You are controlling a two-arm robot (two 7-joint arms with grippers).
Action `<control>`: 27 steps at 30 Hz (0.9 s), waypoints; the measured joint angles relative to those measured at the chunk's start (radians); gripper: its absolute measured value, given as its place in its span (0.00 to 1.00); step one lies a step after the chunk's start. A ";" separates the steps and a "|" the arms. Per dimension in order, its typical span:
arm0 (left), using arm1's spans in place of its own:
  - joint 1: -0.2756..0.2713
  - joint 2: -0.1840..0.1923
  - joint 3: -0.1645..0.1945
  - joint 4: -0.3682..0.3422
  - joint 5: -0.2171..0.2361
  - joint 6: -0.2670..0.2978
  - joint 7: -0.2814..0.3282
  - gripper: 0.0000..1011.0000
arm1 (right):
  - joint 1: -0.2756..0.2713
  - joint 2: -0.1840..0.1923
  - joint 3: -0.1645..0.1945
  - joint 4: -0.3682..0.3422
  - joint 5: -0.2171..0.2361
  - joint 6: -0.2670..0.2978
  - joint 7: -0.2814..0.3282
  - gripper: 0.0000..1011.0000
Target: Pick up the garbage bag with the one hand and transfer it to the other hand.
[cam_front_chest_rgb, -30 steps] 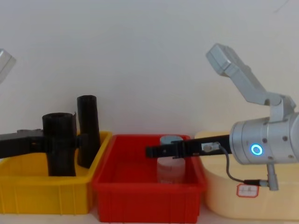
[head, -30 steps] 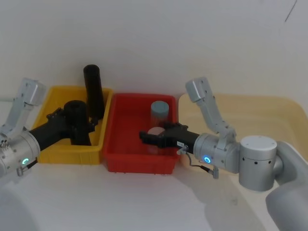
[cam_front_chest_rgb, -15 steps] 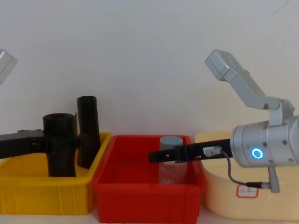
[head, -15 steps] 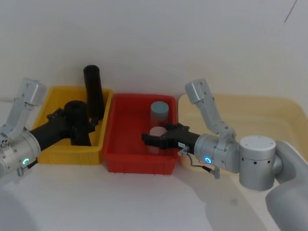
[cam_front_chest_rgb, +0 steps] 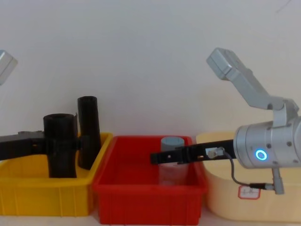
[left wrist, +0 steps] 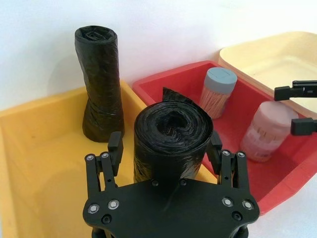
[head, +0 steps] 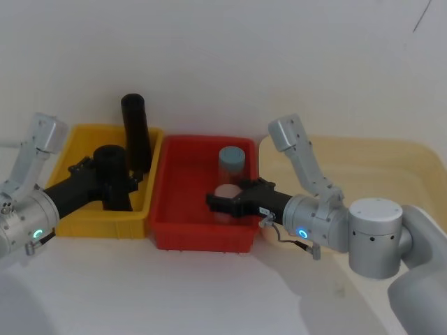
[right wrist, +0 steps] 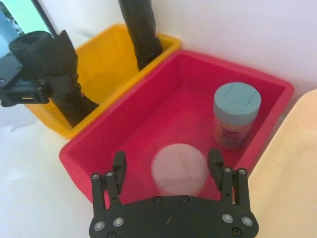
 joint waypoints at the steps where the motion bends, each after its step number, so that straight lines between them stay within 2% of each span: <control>1: 0.000 0.000 0.000 0.000 0.000 0.000 0.000 0.99 | -0.002 0.001 0.000 -0.007 0.000 -0.001 0.001 0.99; 13: 0.000 0.000 0.000 0.000 0.000 0.000 0.000 0.99 | -0.010 0.007 -0.004 -0.048 0.001 -0.003 0.005 0.99; 27: 0.000 0.000 0.000 0.000 0.000 0.000 0.000 0.99 | 0.006 0.004 -0.019 -0.016 -0.026 -0.008 0.001 0.99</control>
